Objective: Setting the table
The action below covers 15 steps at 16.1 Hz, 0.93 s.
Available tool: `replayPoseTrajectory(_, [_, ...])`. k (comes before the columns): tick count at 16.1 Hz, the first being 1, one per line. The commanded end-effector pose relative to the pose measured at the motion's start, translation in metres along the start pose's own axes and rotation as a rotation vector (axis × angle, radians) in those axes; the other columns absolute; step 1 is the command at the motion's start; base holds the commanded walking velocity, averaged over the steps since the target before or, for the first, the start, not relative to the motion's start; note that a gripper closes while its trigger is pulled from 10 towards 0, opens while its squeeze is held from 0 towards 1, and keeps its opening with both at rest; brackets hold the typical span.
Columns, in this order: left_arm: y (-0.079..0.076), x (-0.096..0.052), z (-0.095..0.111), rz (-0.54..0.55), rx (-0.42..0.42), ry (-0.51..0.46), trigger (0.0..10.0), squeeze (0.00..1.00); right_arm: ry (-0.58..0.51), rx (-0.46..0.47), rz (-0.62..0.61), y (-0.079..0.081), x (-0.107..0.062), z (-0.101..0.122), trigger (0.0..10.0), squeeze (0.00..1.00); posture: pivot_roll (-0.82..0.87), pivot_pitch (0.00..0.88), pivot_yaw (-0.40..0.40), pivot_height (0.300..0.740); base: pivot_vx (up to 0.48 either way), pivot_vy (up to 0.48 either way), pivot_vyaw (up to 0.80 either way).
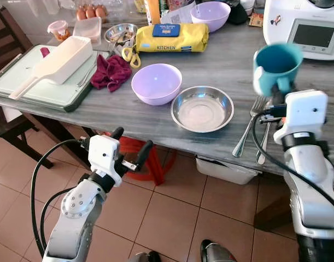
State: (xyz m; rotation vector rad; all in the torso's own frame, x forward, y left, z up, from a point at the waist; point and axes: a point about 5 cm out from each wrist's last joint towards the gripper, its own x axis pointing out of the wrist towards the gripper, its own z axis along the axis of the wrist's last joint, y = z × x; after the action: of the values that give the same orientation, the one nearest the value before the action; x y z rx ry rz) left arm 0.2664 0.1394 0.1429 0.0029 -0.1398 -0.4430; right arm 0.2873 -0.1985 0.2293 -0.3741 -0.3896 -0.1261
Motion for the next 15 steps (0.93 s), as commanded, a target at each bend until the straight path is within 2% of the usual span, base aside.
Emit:
replayPoseTrajectory(1, [0.006, -0.002, 0.003, 0.036, 0.024, -0.004, 10.0, 0.00, -0.045, -0.017, -0.009, 0.001, -0.004, 0.010, 10.0, 0.00, -0.12, 0.228, 0.125, 0.740, 0.000, 0.000, 0.00])
replayPoseTrajectory(2, [0.008, -0.002, 0.002, 0.070, 0.024, -0.005, 10.0, 0.00, -0.046, -0.034, -0.029, 0.000, -0.013, 0.012, 10.0, 0.00, -0.12, 0.221, 0.122, 0.740, 0.000, 0.000, 0.00])
replayPoseTrajectory(4, [0.010, -0.003, 0.000, 0.093, 0.033, 0.003, 10.0, 0.00, -0.041, -0.037, -0.045, -0.002, -0.020, 0.013, 10.0, 0.00, -0.13, 0.216, 0.122, 0.740, 0.000, 0.000, 0.00])
replayPoseTrajectory(6, [0.019, -0.005, -0.009, 0.168, 0.032, 0.046, 10.0, 0.00, 0.014, -0.025, -0.044, 0.002, -0.051, 0.009, 10.0, 0.00, -0.14, 0.209, 0.123, 0.740, 0.000, 0.000, 0.00])
replayPoseTrajectory(7, [0.020, -0.004, -0.009, 0.178, 0.034, 0.046, 10.0, 0.00, 0.039, -0.013, -0.037, 0.004, -0.060, 0.007, 10.0, 0.00, -0.14, 0.205, 0.121, 0.740, 0.000, 0.000, 0.00])
replayPoseTrajectory(8, [0.021, -0.003, -0.010, 0.182, 0.038, 0.045, 10.0, 0.00, 0.048, -0.011, -0.035, 0.005, -0.062, 0.006, 10.0, 0.00, -0.15, 0.203, 0.121, 0.740, 0.000, 0.000, 0.00])
replayPoseTrajectory(9, [0.022, -0.002, -0.011, 0.201, 0.040, 0.048, 10.0, 0.00, 0.079, 0.025, -0.014, 0.009, -0.073, 0.006, 10.0, 0.00, -0.16, 0.200, 0.122, 0.740, 0.000, 0.000, 0.00])
replayPoseTrajectory(12, [0.023, -0.007, -0.016, 0.236, 0.059, 0.063, 10.0, 0.00, 0.135, 0.073, 0.003, 0.012, -0.088, 0.003, 10.0, 0.00, -0.17, 0.195, 0.120, 0.740, 0.000, 0.000, 0.00])
replayPoseTrajectory(13, [0.024, -0.010, -0.018, 0.268, 0.060, 0.062, 10.0, 0.00, 0.150, 0.072, 0.010, 0.013, -0.095, 0.002, 10.0, 0.00, -0.17, 0.188, 0.117, 0.740, 0.000, 0.000, 0.00])
replayPoseTrajectory(15, [0.027, -0.015, -0.021, 0.320, 0.065, 0.064, 10.0, 0.00, 0.110, 0.000, 0.032, 0.014, -0.097, 0.008, 10.0, 0.00, -0.18, 0.183, 0.115, 0.740, 0.000, 0.000, 0.00])
